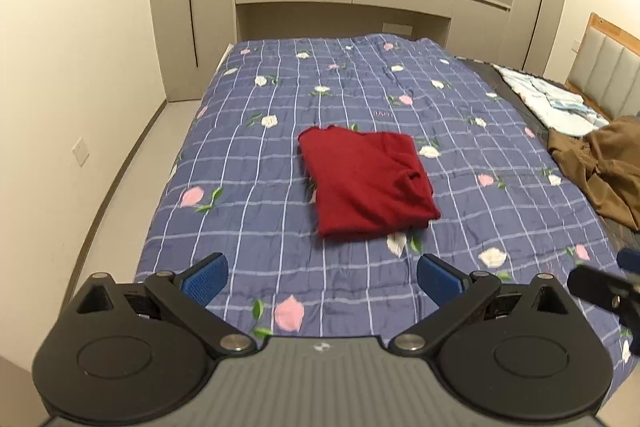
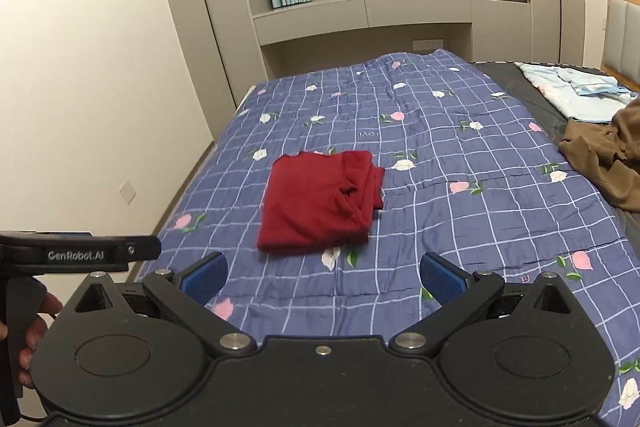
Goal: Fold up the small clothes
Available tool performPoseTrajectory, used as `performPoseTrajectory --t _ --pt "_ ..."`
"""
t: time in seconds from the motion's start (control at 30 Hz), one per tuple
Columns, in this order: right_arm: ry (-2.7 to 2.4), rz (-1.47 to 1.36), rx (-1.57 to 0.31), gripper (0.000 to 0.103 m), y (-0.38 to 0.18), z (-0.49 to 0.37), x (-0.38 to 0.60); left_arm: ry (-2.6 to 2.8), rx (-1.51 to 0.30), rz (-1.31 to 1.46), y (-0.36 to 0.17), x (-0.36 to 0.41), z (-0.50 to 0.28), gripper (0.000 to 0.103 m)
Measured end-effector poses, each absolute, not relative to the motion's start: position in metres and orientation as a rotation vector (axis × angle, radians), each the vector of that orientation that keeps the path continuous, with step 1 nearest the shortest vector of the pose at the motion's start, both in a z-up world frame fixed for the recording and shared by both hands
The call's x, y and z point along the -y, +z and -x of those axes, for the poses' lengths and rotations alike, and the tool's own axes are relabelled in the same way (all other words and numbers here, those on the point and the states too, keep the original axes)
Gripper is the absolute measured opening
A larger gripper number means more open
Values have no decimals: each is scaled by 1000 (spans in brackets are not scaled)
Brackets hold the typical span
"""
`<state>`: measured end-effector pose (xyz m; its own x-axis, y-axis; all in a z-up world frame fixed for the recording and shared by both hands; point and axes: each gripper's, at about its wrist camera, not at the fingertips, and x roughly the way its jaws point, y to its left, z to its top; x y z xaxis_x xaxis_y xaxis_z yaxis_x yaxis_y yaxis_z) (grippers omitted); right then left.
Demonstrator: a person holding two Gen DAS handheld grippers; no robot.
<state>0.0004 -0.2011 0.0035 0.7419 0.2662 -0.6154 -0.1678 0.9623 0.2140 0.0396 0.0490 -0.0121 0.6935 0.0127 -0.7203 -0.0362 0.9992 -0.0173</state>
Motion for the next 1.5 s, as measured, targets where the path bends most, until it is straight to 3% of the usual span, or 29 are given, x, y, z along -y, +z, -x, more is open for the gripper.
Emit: performPoseTrajectory --t 1.5 --pt "242 -145 -707 102 11 3 201 40 -811 42 -5 -57 -22 102"
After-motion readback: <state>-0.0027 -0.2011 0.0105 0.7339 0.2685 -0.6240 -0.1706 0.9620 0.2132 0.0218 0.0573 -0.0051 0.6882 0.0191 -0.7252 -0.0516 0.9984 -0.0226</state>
